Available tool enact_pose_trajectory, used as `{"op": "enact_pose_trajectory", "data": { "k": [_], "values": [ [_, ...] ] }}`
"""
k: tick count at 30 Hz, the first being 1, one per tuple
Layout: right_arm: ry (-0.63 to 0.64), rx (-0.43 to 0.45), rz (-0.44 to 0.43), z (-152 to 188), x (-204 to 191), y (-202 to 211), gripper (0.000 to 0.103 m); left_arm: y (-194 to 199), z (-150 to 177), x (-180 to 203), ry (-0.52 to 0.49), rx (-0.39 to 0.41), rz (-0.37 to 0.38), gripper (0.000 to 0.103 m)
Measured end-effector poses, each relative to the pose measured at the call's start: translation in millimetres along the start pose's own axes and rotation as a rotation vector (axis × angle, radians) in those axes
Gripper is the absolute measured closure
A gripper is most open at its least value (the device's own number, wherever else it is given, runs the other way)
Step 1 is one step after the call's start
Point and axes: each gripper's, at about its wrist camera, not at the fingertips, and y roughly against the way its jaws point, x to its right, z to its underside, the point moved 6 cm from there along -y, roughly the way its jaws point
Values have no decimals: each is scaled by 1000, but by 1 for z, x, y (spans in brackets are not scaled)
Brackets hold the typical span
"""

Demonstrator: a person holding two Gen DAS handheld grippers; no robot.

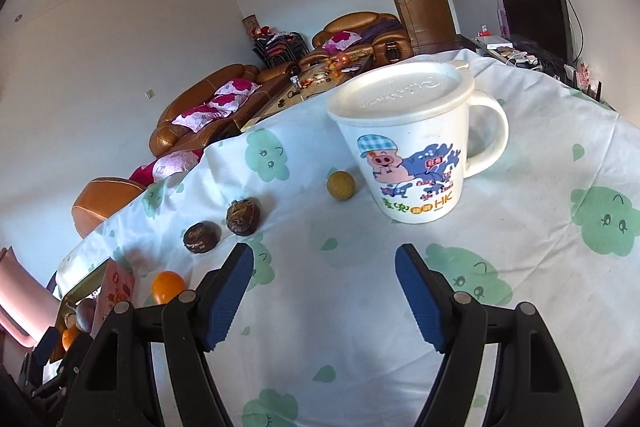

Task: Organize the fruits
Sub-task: 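Grasp the loose orange with the left tool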

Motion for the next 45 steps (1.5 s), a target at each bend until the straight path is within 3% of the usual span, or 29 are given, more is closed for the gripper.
{"op": "enact_pose_trajectory", "data": {
  "k": [5, 12, 16, 21, 24, 26, 31, 35, 37, 45],
  "values": [
    [34, -42, -7, -9, -5, -22, 46, -19, -6, 30, -21, -37, 17, 2],
    [-40, -96, 34, -15, 3, -52, 47, -61, -12, 54, 2, -157, 19, 10],
    [-44, -96, 77, -21, 2, -62, 47, -79, -11, 55, 32, -219, 26, 23],
    [-16, -116, 173, -26, -7, -77, 47, -88, -6, 60, 27, -263, 40, 27],
    [5, -133, 231, -30, -9, -86, 47, -100, -2, 59, 61, -325, 58, 38],
    [3, -144, 240, -32, -9, -91, 48, -101, -3, 60, 67, -326, 66, 46],
    [42, -160, 268, -36, -11, -96, 66, -99, -5, 65, 67, -318, 102, 67],
    [41, -163, 229, -38, -11, -96, 80, -96, -6, 61, 106, -310, 132, 68],
    [41, -161, 172, -38, -13, -95, 92, -94, -7, 56, 127, -297, 130, 68],
    [107, -41, -67, -32, -43, -57, 92, -72, -19, 41, 181, -162, 142, 68]
  ]
}}
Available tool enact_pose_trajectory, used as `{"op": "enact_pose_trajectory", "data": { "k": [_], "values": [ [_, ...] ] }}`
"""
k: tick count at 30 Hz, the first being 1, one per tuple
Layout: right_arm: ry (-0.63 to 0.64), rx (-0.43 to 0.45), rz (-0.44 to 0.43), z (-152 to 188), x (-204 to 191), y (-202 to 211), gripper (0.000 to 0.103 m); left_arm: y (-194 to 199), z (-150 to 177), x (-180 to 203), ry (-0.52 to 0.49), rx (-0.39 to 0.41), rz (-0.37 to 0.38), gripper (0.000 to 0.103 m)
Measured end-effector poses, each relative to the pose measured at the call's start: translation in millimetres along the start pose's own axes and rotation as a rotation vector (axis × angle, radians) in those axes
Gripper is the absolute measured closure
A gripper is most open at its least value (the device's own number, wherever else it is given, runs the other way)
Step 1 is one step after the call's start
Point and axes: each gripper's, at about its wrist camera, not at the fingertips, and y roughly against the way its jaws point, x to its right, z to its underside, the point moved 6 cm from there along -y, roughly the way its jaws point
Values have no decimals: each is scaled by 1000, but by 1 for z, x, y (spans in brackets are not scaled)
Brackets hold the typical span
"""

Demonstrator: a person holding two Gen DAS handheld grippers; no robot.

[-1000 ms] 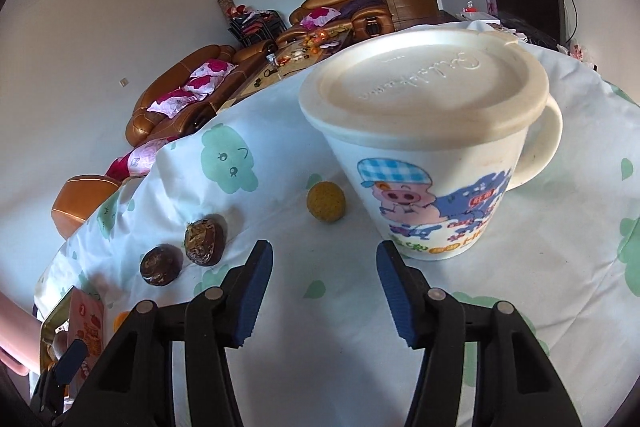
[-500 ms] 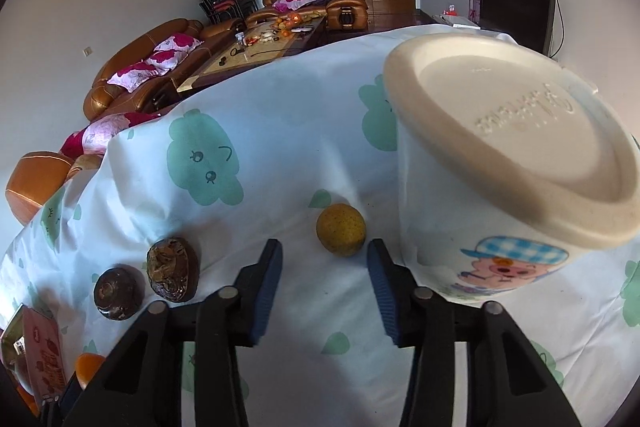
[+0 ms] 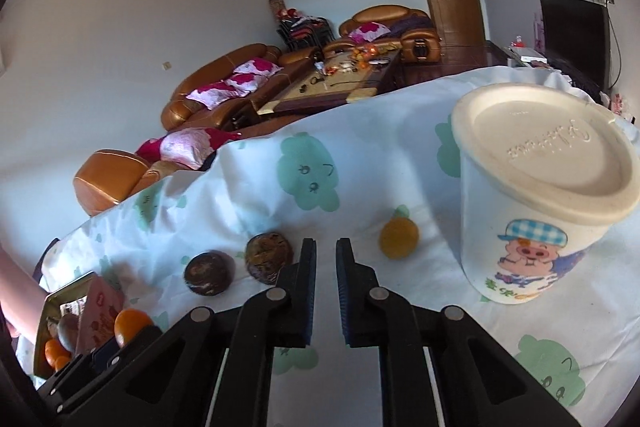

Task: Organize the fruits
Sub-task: 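Grasp the small yellow fruit beside the mug with the right tool while the left tool holds the orange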

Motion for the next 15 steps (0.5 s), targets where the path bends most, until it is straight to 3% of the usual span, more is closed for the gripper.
{"op": "enact_pose_trajectory", "data": {
  "k": [2, 6, 10, 15],
  "values": [
    [-28, 1, -50, 6, -2, 9, 92, 6, -2, 0, -4, 33, 5, 68],
    [-45, -2, -51, 18, 3, 25, 92, 6, -5, -5, -1, 44, 6, 68],
    [-58, -3, 18, 24, 14, 28, 92, 7, -3, -4, 6, 48, 3, 68],
    [-88, -77, 51, 21, 33, 7, 92, 19, -2, -4, 10, 103, 5, 68]
  ]
}}
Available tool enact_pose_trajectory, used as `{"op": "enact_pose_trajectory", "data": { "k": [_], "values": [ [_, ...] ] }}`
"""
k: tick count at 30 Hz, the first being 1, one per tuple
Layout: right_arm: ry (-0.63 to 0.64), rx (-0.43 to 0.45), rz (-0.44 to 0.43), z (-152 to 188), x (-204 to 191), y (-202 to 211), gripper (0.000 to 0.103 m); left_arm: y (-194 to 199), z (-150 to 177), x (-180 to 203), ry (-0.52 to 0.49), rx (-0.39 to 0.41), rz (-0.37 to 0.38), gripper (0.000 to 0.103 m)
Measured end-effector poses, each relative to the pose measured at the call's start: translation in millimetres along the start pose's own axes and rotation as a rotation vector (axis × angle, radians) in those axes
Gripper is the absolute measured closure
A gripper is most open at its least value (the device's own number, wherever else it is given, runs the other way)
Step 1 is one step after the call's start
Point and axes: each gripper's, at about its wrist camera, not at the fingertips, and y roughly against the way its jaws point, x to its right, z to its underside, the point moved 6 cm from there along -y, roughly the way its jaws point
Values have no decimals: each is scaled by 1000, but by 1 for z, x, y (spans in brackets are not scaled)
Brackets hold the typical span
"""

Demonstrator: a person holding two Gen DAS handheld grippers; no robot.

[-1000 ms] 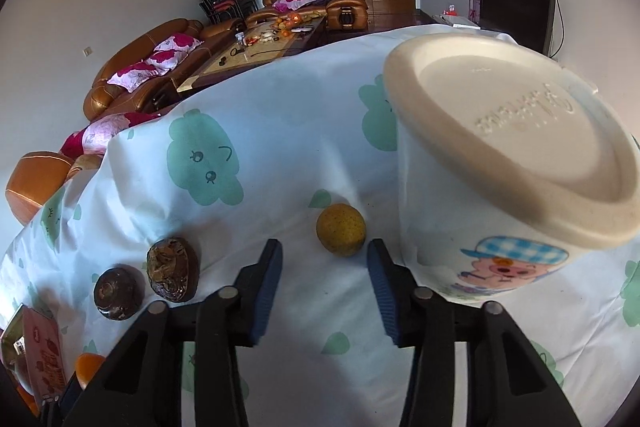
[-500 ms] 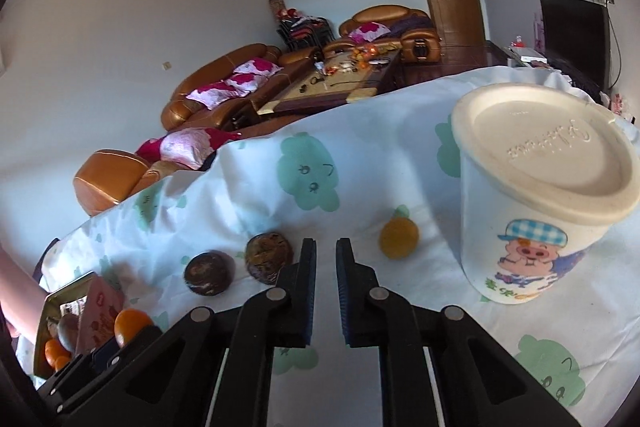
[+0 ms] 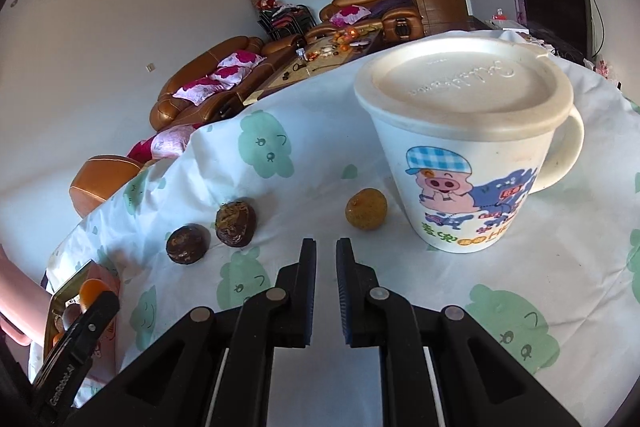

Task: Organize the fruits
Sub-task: 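Grasp the small yellow fruit beside the mug with the right tool while the left tool holds the orange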

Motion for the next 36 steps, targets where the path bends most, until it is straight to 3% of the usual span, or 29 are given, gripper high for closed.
{"op": "enact_pose_trajectory", "data": {
  "k": [6, 8, 10, 12, 19, 23, 26, 27, 31, 36],
  "values": [
    [-100, -63, 8, 6, 21, -9, 91, 0, 1, 1, -9, -2, 12, 68],
    [-112, -63, 4, 3, 22, -9, 85, -2, 1, 0, -1, -11, 15, 68],
    [-116, -51, 19, 1, 22, -10, 60, -3, 2, -2, 7, -19, 16, 68],
    [-107, -30, 37, -2, 19, -10, 47, -4, 3, -2, 10, -25, 17, 68],
    [-121, -1, 111, -14, 8, -26, 48, -7, 5, -2, 15, -38, 21, 68],
    [-107, -5, 199, -21, 0, -35, 48, -8, 5, -2, 16, -45, 24, 68],
    [-85, -15, 265, -25, -2, -37, 62, -8, 5, -2, 23, -45, 46, 68],
    [-98, -14, 261, -25, 1, -36, 75, -7, 4, -1, 25, -42, 55, 68],
    [-117, -9, 195, -27, 5, -33, 75, -3, 3, 1, 19, -21, 66, 68],
    [-124, 43, -1, -22, -1, -14, 75, 3, 3, 0, 11, -2, 63, 68]
  ]
}}
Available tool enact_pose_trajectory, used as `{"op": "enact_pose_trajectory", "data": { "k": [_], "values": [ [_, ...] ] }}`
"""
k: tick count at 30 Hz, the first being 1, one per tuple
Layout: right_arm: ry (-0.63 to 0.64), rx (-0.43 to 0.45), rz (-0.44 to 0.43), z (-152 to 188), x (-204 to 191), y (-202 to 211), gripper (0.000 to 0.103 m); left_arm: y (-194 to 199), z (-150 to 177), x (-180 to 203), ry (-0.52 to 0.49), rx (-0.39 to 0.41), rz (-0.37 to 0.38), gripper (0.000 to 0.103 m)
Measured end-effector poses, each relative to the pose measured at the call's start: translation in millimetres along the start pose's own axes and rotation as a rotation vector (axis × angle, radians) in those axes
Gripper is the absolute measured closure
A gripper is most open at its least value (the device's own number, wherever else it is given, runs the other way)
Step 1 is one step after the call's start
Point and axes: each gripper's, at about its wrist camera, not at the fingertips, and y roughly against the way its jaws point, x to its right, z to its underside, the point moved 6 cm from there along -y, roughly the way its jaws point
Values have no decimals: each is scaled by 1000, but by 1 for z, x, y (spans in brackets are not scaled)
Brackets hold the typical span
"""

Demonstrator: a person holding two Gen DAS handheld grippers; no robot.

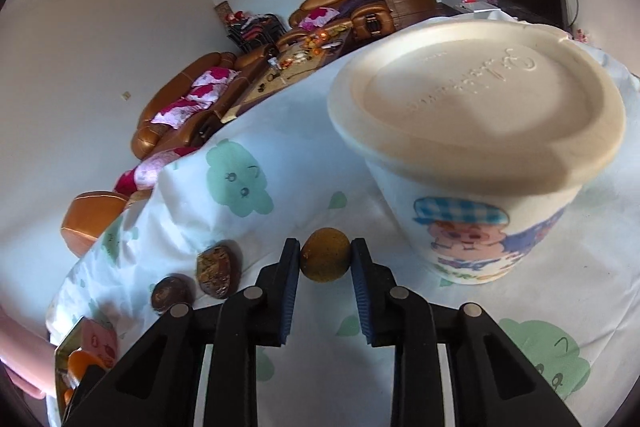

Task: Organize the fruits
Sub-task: 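Grasp the small yellow fruit beside the mug with the right tool while the left tool holds the orange, then carry the orange and yellow fruit over the pink tin with both tools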

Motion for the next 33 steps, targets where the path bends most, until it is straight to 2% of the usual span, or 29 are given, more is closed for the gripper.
{"op": "enact_pose_trajectory", "data": {
  "k": [3, 6, 13, 17, 22, 26, 33],
  "values": [
    [20, 31, -104, 6, -11, 24, 75, 3, 1, -3, 2, 2, -2, 68],
    [80, 65, -142, 18, -24, 46, 75, 6, 3, -3, 0, 6, 2, 68],
    [228, 140, -38, 49, -42, 77, 75, 28, 2, -5, 11, 27, 131, 68],
    [286, 162, -30, 64, -52, 86, 75, 43, 4, -10, 8, 43, 167, 68],
    [314, 190, -26, 73, -59, 96, 75, 56, 7, -20, -23, 63, 110, 68],
    [321, 192, -30, 80, -65, 100, 75, 60, 10, -32, -64, 58, 6, 68],
    [343, 194, -42, 96, -79, 110, 75, 79, 5, -54, -100, 94, -71, 68]
  ]
}}
